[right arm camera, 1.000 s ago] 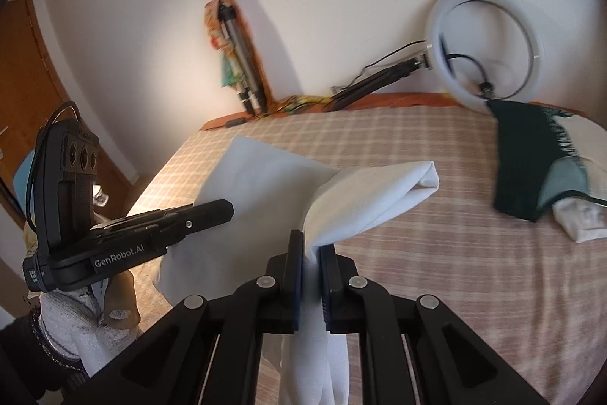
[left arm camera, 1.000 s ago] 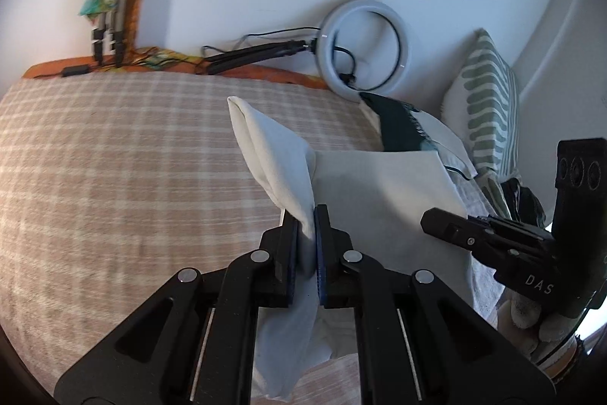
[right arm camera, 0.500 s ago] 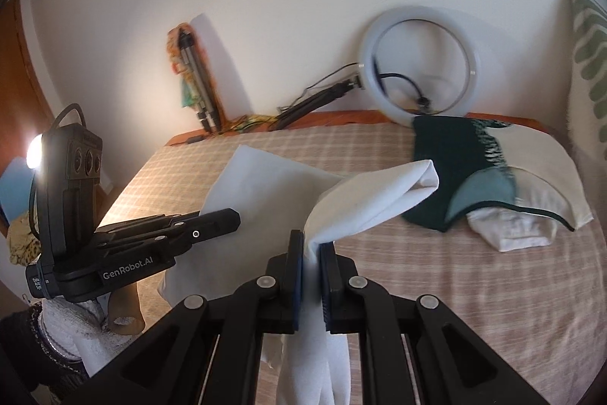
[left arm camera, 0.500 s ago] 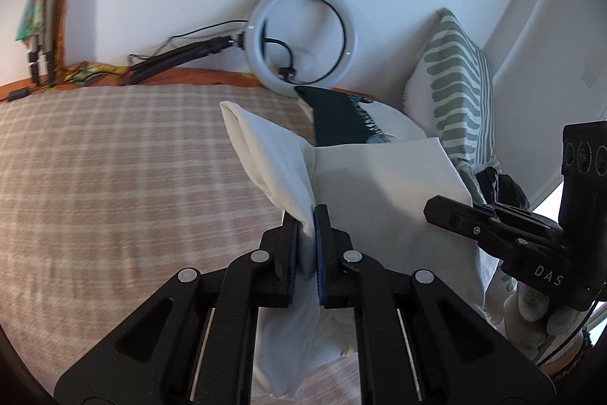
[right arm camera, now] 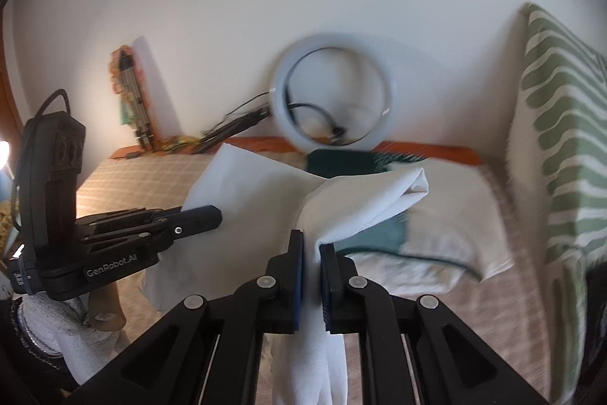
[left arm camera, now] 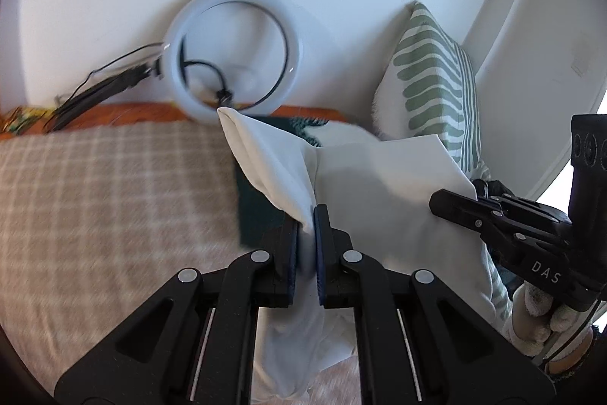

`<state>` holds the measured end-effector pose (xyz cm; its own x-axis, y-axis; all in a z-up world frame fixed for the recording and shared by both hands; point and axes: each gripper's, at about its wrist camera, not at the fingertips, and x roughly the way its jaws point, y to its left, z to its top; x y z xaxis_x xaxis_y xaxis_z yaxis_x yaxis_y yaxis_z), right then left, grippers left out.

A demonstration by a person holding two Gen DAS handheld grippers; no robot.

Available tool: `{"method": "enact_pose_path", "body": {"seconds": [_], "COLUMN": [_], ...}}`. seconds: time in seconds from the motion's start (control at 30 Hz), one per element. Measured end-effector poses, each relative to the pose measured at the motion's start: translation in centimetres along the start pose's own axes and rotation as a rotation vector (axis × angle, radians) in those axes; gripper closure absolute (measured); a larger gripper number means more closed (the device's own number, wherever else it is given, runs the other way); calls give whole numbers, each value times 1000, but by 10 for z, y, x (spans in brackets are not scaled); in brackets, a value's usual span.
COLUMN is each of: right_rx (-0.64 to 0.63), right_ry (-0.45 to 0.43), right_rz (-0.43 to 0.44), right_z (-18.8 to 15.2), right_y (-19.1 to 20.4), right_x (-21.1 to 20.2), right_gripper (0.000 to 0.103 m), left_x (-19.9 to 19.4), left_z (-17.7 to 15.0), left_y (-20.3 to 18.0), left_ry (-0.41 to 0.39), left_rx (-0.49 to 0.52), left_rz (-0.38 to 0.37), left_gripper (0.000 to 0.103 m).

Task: Fold small clothes
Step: 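Lower the folded shirt onto the dark green cloth and open both tools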

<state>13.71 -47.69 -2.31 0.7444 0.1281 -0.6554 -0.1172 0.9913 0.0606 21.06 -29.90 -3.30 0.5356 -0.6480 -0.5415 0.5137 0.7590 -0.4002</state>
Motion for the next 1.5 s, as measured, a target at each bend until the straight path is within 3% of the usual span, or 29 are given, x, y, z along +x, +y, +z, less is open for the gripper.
{"method": "enact_pose_path", "body": {"seconds": [0.4, 0.63, 1.0, 1.27, 1.3, 1.37, 1.5], "right_rx": [-52, -66, -40, -2, 5, 12, 57], "right_ry": [-32, -14, 71, 151, 164, 176, 164], "right_rz": [-159, -208, -261, -349, -371, -427, -446], "right_z": [44, 57, 52, 38, 37, 36, 36], "right_y": [-83, -115, -151, -171, -174, -180, -191], "right_x": [46, 86, 142, 171, 175, 179, 173], "right_gripper": [98, 98, 98, 97, 94, 73, 72], "left_x": [85, 126, 162, 173, 173, 173, 167], "left_z": [54, 70, 63, 56, 56, 55, 53], "left_y": [-30, -34, -21, -4, -4, -3, -8], "left_ry": [-63, -78, -24, 8, 10, 14, -8], "left_rx": [47, 76, 131, 141, 144, 146, 167], "left_rz": [36, 72, 169, 243, 248, 249, 265], "left_gripper": [97, 97, 97, 97, 97, 97, 97]}}
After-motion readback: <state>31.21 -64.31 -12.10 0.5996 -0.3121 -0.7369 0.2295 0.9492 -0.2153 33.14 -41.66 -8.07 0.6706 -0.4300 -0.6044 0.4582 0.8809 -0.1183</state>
